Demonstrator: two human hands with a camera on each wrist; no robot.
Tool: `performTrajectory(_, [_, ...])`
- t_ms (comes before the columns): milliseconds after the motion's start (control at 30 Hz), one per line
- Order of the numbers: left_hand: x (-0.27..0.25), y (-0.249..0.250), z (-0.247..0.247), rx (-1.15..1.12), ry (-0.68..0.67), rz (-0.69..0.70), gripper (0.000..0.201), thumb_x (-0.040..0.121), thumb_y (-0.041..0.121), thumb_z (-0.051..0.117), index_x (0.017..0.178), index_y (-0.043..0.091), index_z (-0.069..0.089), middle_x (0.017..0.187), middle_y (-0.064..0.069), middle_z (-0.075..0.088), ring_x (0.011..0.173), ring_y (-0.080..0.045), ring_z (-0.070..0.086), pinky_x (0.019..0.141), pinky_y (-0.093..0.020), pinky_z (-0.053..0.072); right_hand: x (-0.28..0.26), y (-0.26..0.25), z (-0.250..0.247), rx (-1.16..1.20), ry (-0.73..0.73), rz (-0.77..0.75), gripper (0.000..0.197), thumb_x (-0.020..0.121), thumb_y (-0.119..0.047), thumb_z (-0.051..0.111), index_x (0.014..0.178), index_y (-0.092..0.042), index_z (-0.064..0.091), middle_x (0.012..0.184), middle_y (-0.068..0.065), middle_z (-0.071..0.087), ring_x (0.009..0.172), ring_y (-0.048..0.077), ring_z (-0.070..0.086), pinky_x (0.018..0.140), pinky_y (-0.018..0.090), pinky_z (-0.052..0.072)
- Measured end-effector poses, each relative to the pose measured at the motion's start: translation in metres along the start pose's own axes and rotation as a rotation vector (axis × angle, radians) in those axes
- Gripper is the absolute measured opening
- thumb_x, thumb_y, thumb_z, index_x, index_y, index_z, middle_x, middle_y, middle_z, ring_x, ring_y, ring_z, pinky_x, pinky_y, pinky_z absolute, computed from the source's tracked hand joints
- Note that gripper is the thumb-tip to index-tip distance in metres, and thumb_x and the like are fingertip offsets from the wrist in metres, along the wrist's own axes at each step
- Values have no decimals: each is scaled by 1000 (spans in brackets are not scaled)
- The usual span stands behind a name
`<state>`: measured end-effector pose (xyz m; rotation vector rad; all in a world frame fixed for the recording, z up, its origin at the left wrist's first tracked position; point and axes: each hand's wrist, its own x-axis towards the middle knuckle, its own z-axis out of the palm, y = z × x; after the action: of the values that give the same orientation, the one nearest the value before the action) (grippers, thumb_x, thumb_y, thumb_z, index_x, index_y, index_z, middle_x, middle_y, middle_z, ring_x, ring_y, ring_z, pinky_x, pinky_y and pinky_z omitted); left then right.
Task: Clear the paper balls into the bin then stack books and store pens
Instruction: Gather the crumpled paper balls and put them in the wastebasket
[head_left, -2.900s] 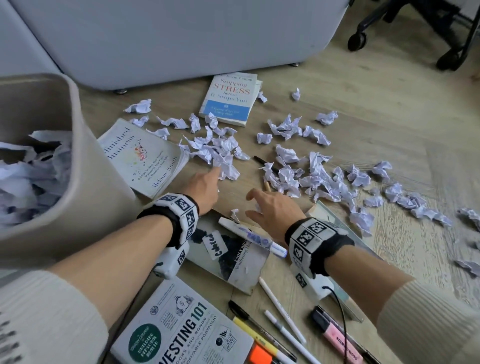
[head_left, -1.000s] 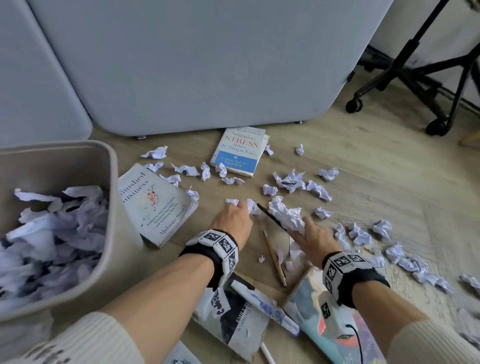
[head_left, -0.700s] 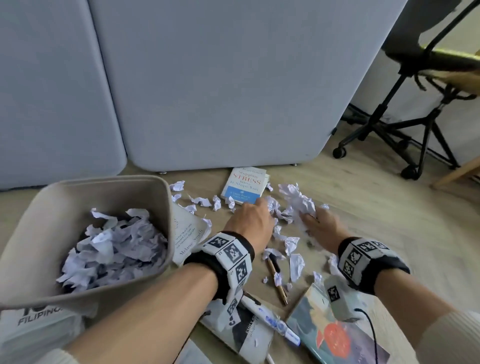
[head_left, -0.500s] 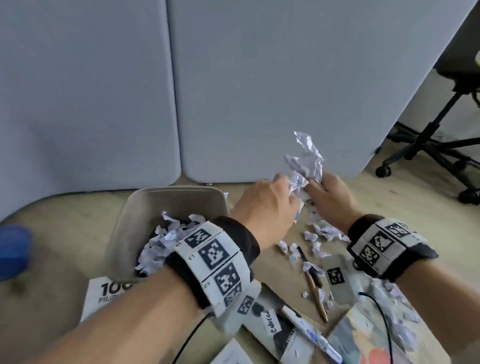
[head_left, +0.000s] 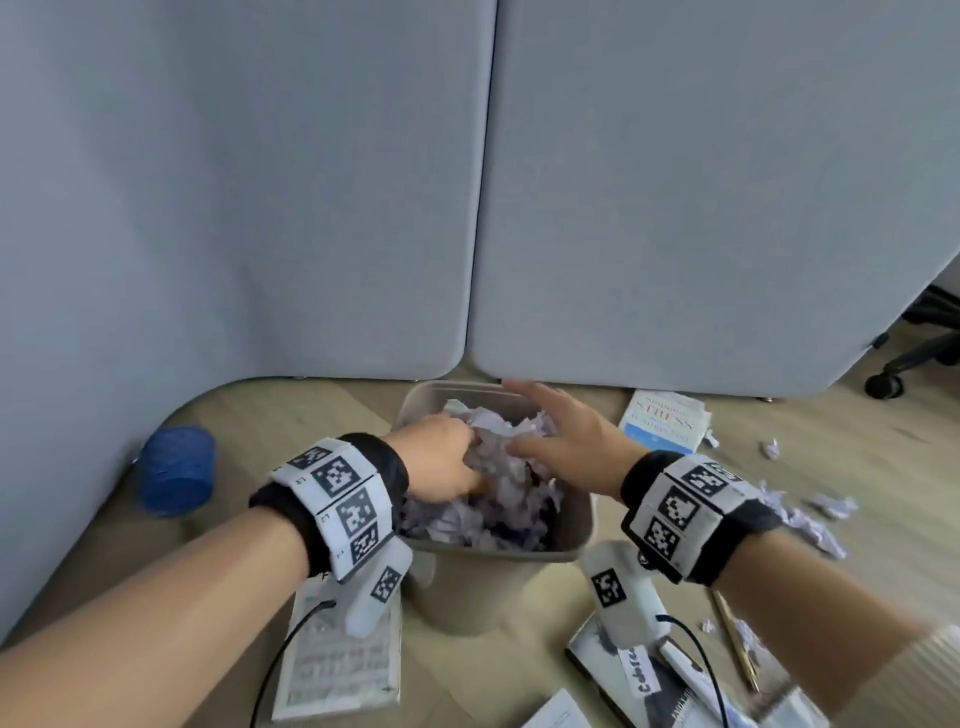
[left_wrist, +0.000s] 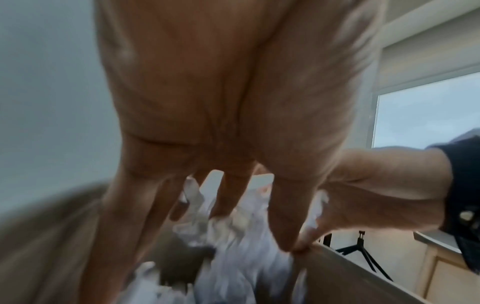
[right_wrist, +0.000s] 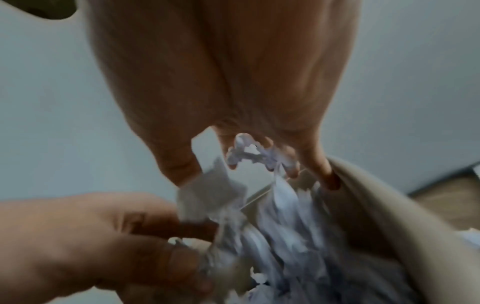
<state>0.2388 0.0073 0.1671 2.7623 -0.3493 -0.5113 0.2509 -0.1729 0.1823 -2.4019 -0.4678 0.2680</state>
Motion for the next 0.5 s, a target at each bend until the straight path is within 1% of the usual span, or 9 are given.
performTrajectory(67, [-5, -8, -5, 9, -17, -1, 22, 85, 37, 57, 89, 16, 64, 86, -1, 62, 83, -23, 59, 70, -29, 48, -1, -4, -5, 148, -35, 29, 56, 91, -29, 54, 142, -44, 37, 117, -5, 55, 104, 8, 53, 82, 15, 39])
performTrajectory(100, [-7, -12, -10, 20, 16, 7, 20, 86, 34, 58, 91, 16, 66, 84, -2, 62, 83, -24, 59, 69, -29, 46, 0, -5, -5, 228, -48, 40, 55, 93, -27, 50, 143, -46, 36, 116, -9, 55, 104, 3, 51, 87, 17, 37])
performTrajectory(167, [-12, -18, -17, 70, 135, 7, 24, 88, 29, 56, 106, 24, 70, 101, -3, 66, 96, -25, 61, 79, -30, 50, 2, -2, -2, 268, -30, 37, 53, 96, -21, 43, 144, -42, 36, 122, -13, 56, 109, -2, 47, 98, 20, 32])
performTrajectory(233, [-16, -24, -19, 101, 158, 58, 41, 93, 28, 50, 133, 36, 54, 123, -4, 62, 107, -23, 58, 87, -28, 48, 9, 8, 3, 161, 73, 9, 48, 95, -15, 45, 139, -33, 45, 130, -9, 58, 116, 2, 51, 104, 23, 37])
performTrajectory(267, [-18, -26, -17, 80, 119, 94, 48, 95, 29, 45, 141, 41, 40, 124, -6, 61, 103, -21, 59, 85, -28, 48, 11, 11, 5, 84, 133, 3, 43, 94, -13, 47, 133, -30, 52, 128, -9, 61, 113, 3, 56, 101, 20, 40])
performTrajectory(333, [-22, -26, -11, -24, 49, 143, 53, 98, 29, 35, 145, 51, 24, 104, -6, 65, 81, -20, 65, 78, -33, 55, 11, 15, 6, -72, 252, 4, 34, 92, -12, 51, 119, -29, 63, 111, -9, 69, 97, 4, 63, 82, 10, 43])
performTrajectory(400, [-23, -26, -9, -156, 76, 178, 53, 98, 24, 31, 143, 52, 27, 80, 3, 64, 61, -16, 66, 70, -36, 57, 6, 17, 5, -107, 287, -7, 35, 91, -9, 50, 116, -29, 64, 103, -9, 71, 88, 4, 67, 71, 6, 43])
performTrajectory(467, [-21, -30, -7, -231, 240, 211, 47, 99, 19, 33, 138, 44, 41, 84, 6, 68, 53, -12, 65, 65, -33, 57, -1, 18, 5, 35, 150, -12, 46, 93, -2, 48, 128, -30, 56, 115, -11, 66, 80, 5, 71, 64, 13, 53])
performTrajectory(500, [-19, -34, -7, -226, 376, 207, 41, 98, 18, 38, 132, 38, 50, 93, 6, 69, 57, -11, 64, 65, -33, 56, -4, 19, 6, 111, 81, -15, 51, 93, 1, 48, 133, -31, 52, 121, -11, 63, 75, 8, 73, 59, 18, 55])
